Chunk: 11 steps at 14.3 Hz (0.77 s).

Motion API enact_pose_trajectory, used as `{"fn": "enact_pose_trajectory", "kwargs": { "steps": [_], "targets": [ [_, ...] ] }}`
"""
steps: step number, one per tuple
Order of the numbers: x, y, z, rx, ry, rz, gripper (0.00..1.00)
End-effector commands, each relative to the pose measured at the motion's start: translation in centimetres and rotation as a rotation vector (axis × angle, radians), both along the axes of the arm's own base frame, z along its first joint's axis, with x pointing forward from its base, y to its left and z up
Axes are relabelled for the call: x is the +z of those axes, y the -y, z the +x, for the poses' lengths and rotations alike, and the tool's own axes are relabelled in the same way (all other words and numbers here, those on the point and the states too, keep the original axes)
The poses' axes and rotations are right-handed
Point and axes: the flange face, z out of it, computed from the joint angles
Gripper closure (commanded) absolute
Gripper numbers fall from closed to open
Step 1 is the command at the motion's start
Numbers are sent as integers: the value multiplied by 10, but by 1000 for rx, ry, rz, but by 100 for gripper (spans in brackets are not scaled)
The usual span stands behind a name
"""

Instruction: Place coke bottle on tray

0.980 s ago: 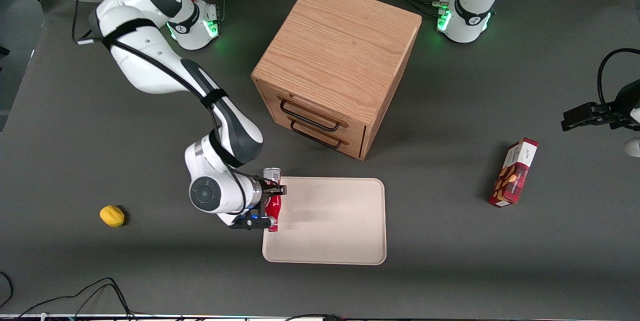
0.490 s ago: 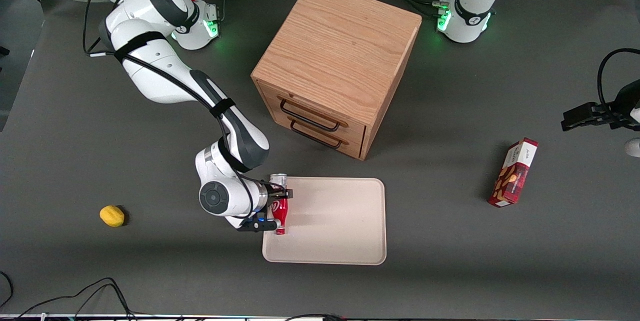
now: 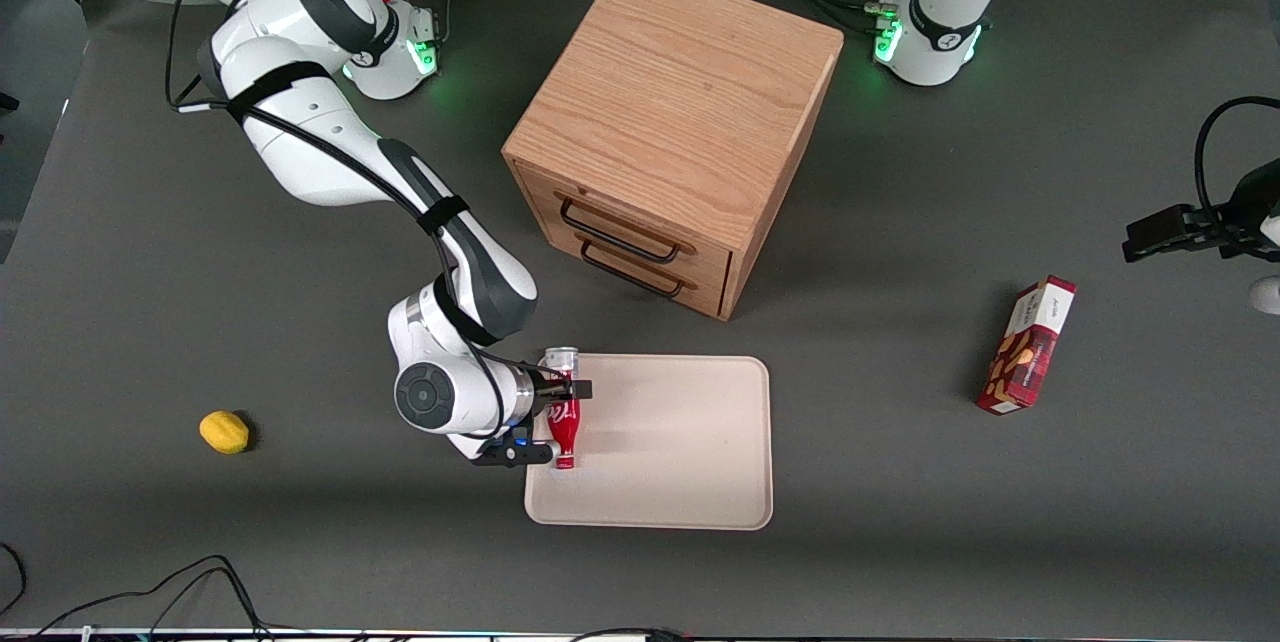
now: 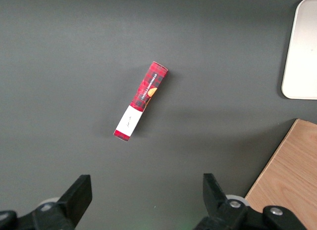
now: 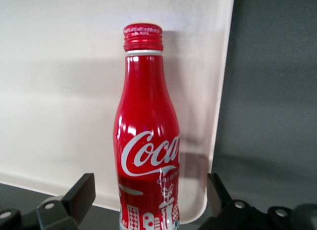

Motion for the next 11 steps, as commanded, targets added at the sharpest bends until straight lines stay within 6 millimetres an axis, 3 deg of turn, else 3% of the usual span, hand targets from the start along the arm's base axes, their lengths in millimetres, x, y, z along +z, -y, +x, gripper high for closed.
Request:
{"fn": "enact_pose_trajectory", "kwargs": {
  "steps": [1,3,4,7,9,11],
  "targets": [
    [49,0,1,37,26,-29,0],
    [127,17,0,42,42,-66,0],
    [178,28,-4,40,71,-91,0],
    [307,85,-26,1,113,-163,0],
    [372,145,-45,-81,104,-222,0],
    [418,203,-63,-178,97,-273,0]
  ]
}}
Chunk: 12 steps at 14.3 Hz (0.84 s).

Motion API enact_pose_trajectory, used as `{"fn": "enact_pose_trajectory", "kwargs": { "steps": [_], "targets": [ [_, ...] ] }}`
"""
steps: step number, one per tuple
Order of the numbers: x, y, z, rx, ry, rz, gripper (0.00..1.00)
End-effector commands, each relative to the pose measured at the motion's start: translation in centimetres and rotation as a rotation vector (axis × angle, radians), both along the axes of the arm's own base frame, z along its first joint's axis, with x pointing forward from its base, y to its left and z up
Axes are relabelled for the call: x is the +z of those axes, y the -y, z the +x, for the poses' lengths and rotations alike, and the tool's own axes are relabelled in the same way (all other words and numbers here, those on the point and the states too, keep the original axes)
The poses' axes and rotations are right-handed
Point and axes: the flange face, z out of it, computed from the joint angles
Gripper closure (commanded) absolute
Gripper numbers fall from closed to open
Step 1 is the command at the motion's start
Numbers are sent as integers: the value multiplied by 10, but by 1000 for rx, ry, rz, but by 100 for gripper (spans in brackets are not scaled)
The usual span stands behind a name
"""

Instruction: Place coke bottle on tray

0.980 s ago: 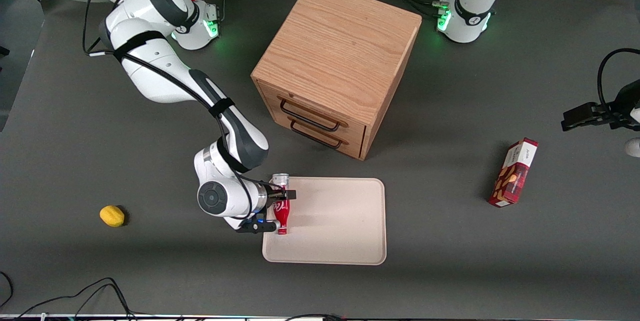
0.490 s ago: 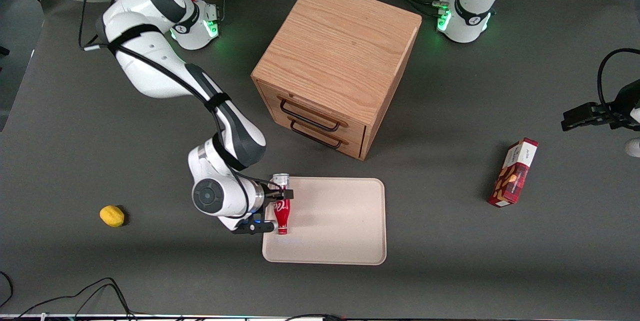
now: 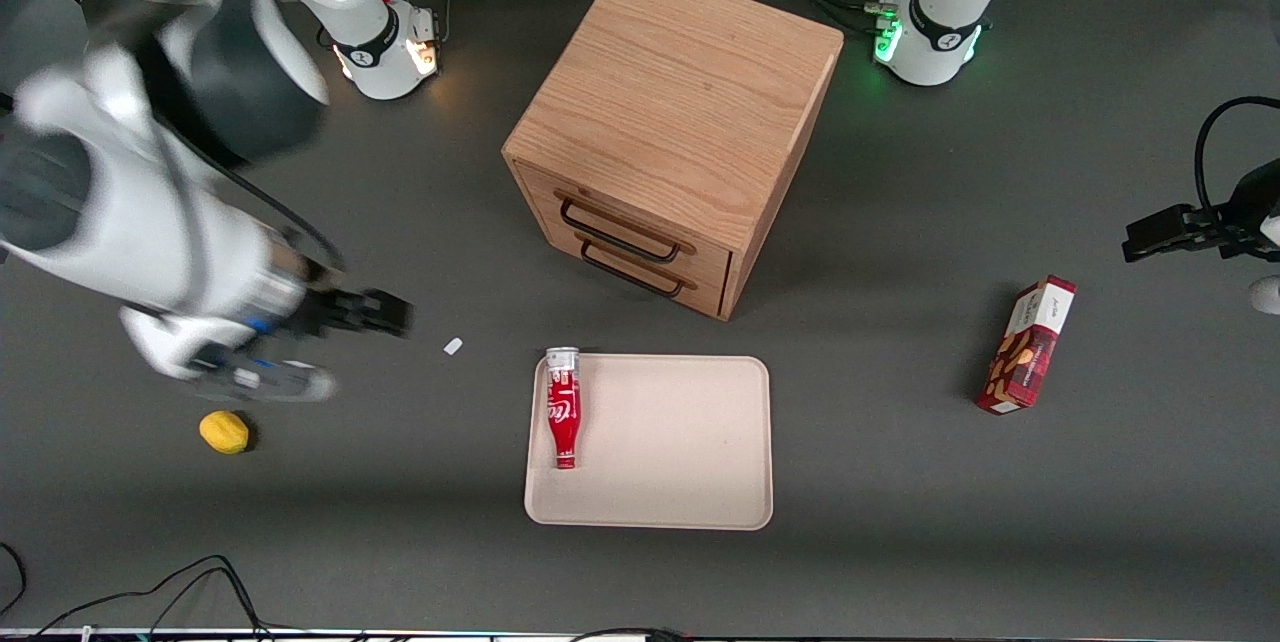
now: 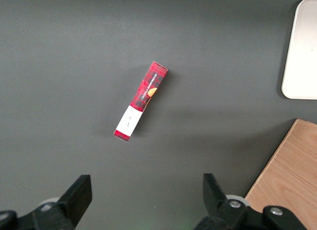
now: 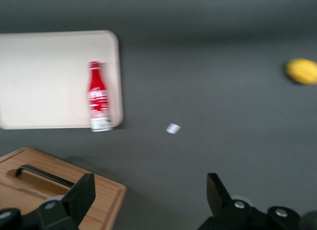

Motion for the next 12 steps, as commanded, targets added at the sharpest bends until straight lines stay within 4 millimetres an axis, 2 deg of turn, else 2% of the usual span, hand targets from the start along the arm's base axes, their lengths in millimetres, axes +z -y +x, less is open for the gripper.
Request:
{"fn": "enact_pose_trajectory", "kwargs": {
  "steps": [1,2,4,5,7,9,12],
  "targets": [
    [36,68,-31,-100,-45,-45,0],
    [49,86,-48,-132,-64,-12,0],
    [56,121,-87,-192,-79,41,0],
    [52,131,-106,-206,-69,52,0],
    [40,137,-140,-210,-67,62,0],
    [32,134,-150,-200,-55,64,0],
    [35,127,-132,-211,-56,55,0]
  ]
}}
